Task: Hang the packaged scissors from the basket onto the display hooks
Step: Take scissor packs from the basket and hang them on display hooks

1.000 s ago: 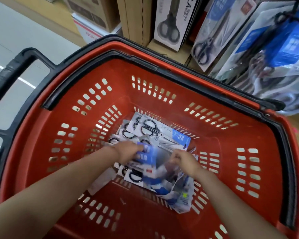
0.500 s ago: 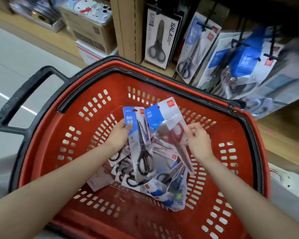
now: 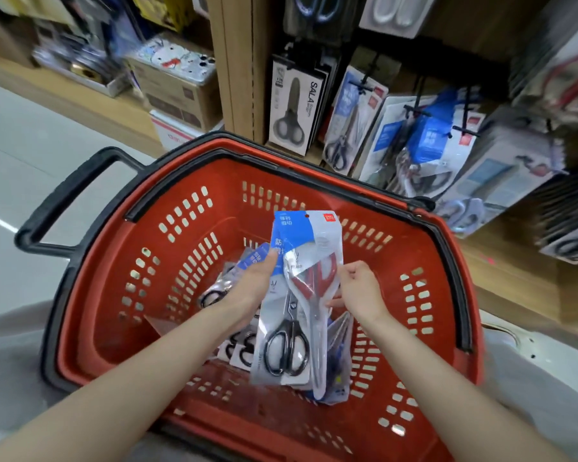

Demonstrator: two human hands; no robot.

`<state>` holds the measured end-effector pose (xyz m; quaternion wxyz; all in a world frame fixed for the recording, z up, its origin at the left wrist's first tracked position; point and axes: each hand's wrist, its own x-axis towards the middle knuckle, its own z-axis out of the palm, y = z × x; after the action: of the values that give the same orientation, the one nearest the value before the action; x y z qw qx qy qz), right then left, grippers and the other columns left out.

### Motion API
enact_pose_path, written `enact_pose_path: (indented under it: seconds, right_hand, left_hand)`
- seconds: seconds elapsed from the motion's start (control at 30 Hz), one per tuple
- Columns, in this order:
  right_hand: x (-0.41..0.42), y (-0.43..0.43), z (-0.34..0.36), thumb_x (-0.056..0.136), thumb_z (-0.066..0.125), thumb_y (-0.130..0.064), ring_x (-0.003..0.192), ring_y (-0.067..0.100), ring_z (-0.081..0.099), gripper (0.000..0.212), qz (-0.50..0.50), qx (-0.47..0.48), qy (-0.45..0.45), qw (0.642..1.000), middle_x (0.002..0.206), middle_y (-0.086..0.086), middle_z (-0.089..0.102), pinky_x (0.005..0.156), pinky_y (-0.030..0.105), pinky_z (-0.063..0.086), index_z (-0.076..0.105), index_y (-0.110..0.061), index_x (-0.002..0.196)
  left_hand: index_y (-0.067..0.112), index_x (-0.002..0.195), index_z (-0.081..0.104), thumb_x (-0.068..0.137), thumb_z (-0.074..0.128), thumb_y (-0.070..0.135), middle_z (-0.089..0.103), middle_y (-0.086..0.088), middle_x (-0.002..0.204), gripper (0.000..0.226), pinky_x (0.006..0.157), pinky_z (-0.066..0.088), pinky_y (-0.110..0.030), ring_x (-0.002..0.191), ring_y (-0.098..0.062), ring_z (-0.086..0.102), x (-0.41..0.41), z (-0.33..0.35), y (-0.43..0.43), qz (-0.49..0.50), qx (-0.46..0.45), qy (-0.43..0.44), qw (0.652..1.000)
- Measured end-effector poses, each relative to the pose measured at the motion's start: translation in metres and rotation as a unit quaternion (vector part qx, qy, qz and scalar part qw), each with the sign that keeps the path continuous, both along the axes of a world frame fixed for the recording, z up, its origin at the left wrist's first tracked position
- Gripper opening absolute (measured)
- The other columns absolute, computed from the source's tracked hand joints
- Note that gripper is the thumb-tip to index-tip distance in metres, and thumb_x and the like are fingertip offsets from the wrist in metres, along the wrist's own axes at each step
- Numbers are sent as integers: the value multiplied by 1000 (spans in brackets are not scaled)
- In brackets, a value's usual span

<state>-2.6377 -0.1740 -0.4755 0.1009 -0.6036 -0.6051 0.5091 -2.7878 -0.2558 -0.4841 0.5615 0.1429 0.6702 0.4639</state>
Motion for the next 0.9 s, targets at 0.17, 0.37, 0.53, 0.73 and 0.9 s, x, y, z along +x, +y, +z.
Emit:
enact_pose_path:
  seconds: [0.17,0.37,0.53,0.73,0.9]
  right_hand:
    - [-5,-5,-4,100,34,-15,57,22,70,29,-32,-10,-15,999,87,11,59,35,12,36,43,-11,73]
    - [-23,-11,12,101,36,-15,57,18,70,19,-9,-46,66,997,92,11,60,41,14,44,44,-9,84]
    - [-22,-7,11,100,44,-14,70,4,68,6,64,-29,145,987,95,4,64,59,16,52,48,-14,95]
    - [7,-1,-64,93,57,-13,94,11,60,14,196,37,-22,980,105,-2,64,77,13,43,55,-18,106]
    - [24,-13,-126,88,63,-11,107,18,60,25,423,-97,-158,887,109,-1,61,88,28,48,62,-15,113]
  left_hand:
    - [30,145,33,88,38,69,27,9,154,70,117,13,-42,140,-16,27,1,9,-11,4,9,-78,997]
    - [21,120,56,90,62,14,65,1,119,31,104,42,-38,115,-19,59,4,14,-20,-47,90,37,994]
    - [17,116,61,84,68,8,70,2,110,34,98,48,-34,103,-13,65,-26,16,-22,-41,98,118,987]
    - [26,85,62,82,71,7,67,12,76,20,60,44,-7,62,6,61,-51,15,-25,-47,73,209,974]
    - [6,93,64,82,72,15,68,-22,86,17,74,54,-39,72,-27,62,-57,6,-25,-59,22,223,973]
